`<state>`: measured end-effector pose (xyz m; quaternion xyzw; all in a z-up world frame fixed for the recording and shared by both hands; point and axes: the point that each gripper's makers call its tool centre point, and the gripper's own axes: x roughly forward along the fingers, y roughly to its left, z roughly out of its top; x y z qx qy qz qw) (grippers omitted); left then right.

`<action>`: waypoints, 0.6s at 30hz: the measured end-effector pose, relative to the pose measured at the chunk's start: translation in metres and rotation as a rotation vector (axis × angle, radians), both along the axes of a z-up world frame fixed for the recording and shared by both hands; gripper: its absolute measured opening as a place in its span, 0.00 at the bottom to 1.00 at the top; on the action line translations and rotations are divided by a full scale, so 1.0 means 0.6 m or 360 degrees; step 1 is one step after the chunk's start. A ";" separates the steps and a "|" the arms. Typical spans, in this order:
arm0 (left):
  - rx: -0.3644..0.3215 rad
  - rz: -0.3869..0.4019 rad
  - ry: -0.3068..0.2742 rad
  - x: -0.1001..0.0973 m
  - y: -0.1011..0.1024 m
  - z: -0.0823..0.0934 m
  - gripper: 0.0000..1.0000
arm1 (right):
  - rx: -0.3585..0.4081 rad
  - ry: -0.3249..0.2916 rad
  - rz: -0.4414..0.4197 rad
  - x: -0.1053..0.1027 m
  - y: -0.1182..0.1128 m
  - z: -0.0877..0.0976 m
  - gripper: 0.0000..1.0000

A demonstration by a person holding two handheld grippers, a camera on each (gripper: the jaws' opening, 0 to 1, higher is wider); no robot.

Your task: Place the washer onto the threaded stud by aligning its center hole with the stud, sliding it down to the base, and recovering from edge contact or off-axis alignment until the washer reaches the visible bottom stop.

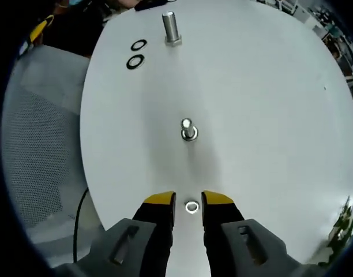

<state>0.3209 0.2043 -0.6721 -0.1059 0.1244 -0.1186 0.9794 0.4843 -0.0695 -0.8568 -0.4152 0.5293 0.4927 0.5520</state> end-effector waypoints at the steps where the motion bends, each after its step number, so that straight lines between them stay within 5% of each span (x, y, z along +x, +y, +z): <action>1: -0.0001 0.0000 0.0000 0.000 0.000 0.000 0.04 | -0.0009 -0.0003 -0.0008 0.001 -0.007 -0.005 0.20; 18: -0.0007 0.0007 -0.0006 0.000 0.001 0.001 0.04 | -0.0060 -0.0104 -0.0021 0.012 -0.030 -0.022 0.16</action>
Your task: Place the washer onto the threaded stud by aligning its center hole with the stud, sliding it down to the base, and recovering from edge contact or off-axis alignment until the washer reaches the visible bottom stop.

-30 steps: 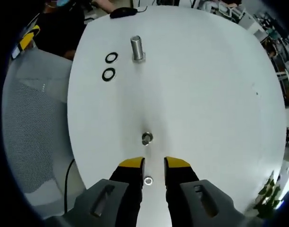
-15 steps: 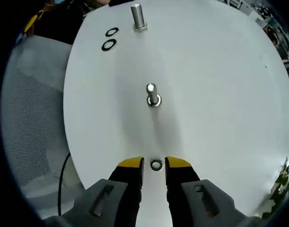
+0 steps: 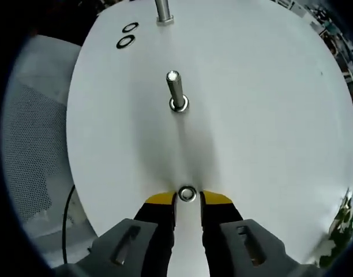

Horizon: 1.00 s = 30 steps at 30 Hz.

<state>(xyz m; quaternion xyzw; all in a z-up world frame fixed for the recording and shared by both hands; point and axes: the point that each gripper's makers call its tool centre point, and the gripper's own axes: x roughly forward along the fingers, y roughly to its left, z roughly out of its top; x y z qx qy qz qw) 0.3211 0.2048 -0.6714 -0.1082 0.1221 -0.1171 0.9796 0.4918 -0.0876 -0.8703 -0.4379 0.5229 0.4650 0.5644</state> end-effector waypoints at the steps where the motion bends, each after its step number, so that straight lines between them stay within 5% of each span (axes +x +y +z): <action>1: 0.0000 0.0000 0.0000 0.000 0.000 0.000 0.04 | -0.0002 -0.0001 0.0007 0.000 0.000 0.000 0.16; 13: -0.0004 -0.0003 -0.0005 0.000 0.000 0.001 0.04 | 0.0010 0.0005 -0.0032 -0.007 0.005 0.001 0.13; 30: -0.0006 -0.0015 -0.0005 -0.001 -0.002 0.001 0.04 | 0.0134 -0.0004 0.0189 -0.011 0.097 0.094 0.13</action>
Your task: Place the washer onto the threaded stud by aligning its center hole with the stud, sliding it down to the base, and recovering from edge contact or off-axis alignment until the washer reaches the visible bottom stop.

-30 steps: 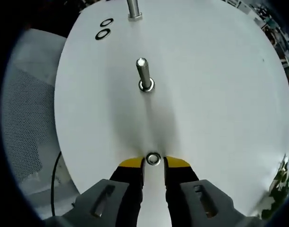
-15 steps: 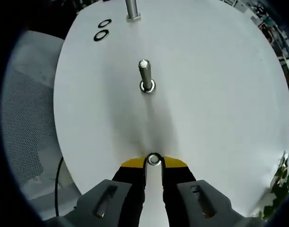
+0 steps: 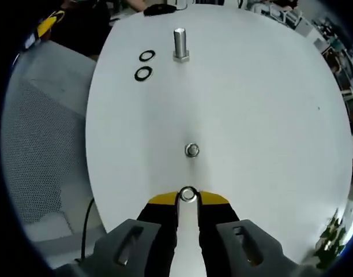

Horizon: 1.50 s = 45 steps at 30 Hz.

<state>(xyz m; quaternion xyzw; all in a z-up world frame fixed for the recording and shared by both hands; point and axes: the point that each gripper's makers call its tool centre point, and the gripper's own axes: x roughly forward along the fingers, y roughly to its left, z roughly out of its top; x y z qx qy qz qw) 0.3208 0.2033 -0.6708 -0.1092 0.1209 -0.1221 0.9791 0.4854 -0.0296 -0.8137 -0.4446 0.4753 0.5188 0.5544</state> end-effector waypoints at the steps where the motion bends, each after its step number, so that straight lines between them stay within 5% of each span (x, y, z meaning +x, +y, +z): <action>1: 0.0000 0.0000 0.0000 0.000 0.000 0.000 0.05 | -0.0001 -0.0003 0.0013 0.000 0.003 0.003 0.13; 11: -0.0002 0.0002 0.0001 0.000 0.000 0.000 0.05 | 0.0023 -0.0035 0.0152 0.002 0.044 0.032 0.13; 24: -0.0005 0.0001 0.0003 0.001 0.000 0.000 0.06 | -0.0023 -0.0056 0.0190 0.016 0.064 0.013 0.13; 37: 0.0098 -0.0100 0.0174 -0.005 -0.014 -0.031 0.08 | -0.0074 -0.0039 0.0246 0.018 0.068 -0.004 0.13; 41: 0.0192 -0.0110 0.0198 -0.007 -0.012 -0.039 0.24 | -0.0098 -0.0024 0.0258 0.020 0.068 -0.015 0.13; 45: 0.0117 -0.0151 0.0222 -0.007 -0.017 -0.039 0.37 | -0.0123 -0.0002 0.0269 0.020 0.068 -0.028 0.13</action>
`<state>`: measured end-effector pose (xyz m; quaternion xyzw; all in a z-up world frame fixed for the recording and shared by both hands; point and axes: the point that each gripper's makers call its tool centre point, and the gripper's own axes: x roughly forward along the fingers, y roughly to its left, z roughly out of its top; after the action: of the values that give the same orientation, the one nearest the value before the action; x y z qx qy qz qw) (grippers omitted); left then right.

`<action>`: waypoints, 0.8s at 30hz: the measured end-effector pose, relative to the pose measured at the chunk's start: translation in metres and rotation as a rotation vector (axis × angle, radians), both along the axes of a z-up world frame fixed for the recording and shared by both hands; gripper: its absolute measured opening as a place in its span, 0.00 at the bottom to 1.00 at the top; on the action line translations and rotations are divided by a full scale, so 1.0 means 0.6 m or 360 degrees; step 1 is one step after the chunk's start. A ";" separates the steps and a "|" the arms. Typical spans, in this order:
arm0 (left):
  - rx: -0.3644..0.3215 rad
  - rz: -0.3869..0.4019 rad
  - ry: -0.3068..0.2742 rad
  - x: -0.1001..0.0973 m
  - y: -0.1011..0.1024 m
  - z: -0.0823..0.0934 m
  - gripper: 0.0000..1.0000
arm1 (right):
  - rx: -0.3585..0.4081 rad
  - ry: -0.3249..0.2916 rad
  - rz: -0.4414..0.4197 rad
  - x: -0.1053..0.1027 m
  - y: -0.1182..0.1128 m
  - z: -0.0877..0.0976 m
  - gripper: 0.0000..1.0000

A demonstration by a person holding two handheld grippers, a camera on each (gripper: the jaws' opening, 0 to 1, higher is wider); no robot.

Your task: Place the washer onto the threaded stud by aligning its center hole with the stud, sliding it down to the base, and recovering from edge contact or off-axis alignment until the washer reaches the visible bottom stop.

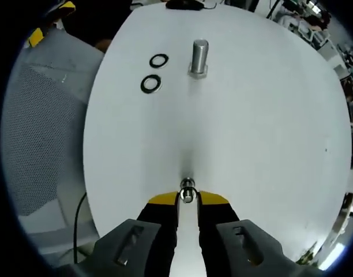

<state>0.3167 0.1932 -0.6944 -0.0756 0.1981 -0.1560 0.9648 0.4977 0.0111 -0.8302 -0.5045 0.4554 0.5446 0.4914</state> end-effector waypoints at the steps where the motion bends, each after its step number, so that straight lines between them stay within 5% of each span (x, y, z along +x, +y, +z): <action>1: -0.0004 -0.0008 0.0003 0.000 -0.001 0.000 0.40 | -0.0005 0.0009 0.0001 0.000 0.000 -0.003 0.13; 9: -0.0235 -0.0001 0.0022 -0.004 -0.006 0.011 0.58 | -0.0078 0.0050 0.0030 -0.004 -0.001 -0.032 0.13; 18: -0.0241 -0.0046 0.0019 -0.007 -0.014 0.013 0.60 | -0.0091 0.0068 0.0026 -0.003 -0.001 -0.045 0.13; 24: -0.0225 -0.0035 0.0031 -0.006 -0.014 0.009 0.53 | -0.0093 0.0065 0.0026 -0.003 0.000 -0.048 0.14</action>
<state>0.3128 0.1848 -0.6888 -0.1429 0.1968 -0.1795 0.9532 0.4957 0.0108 -0.8592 -0.5112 0.4768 0.5454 0.4626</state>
